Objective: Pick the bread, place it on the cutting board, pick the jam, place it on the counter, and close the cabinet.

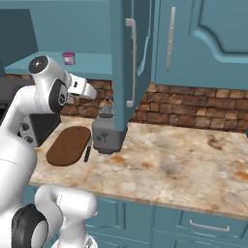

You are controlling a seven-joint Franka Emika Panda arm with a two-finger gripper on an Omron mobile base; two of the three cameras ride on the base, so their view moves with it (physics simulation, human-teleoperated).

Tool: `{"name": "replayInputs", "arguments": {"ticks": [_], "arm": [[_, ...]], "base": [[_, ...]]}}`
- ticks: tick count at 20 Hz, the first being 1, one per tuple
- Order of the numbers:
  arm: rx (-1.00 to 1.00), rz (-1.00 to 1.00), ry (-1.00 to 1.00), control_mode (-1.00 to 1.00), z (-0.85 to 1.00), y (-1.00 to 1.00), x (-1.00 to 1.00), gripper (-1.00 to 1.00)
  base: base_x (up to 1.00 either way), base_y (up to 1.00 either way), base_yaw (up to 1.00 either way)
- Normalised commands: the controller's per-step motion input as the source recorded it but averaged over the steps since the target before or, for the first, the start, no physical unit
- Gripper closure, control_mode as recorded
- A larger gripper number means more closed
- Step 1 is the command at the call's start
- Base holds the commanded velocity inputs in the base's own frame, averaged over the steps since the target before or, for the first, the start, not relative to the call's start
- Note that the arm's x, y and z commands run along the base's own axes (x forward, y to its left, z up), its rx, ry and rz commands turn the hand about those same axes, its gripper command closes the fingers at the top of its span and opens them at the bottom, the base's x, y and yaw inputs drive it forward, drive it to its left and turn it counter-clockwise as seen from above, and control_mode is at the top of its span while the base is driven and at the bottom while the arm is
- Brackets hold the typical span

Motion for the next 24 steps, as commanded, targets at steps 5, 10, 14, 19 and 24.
{"name": "replayInputs", "arguments": {"ticks": [5, 10, 14, 19, 24], "arm": [[-0.03, 0.00, 0.03, -1.00, -0.35, 0.22, 0.00, 1.00], [0.00, 0.00, 0.00, -1.00, -0.21, 0.16, 0.00, 1.00], [0.00, 0.00, 0.00, -1.00, -0.26, 0.15, 0.00, 1.00], [0.00, 0.01, 0.00, -1.00, -0.27, 0.16, 0.00, 1.00], [0.00, 0.08, 0.00, -1.00, -0.22, 0.12, 0.00, 1.00]], "base": [[0.00, 0.00, 0.00], [0.00, 0.00, 0.00], [0.00, 0.00, 0.00], [0.00, 0.00, 0.00], [0.00, 0.00, 0.00]]}}
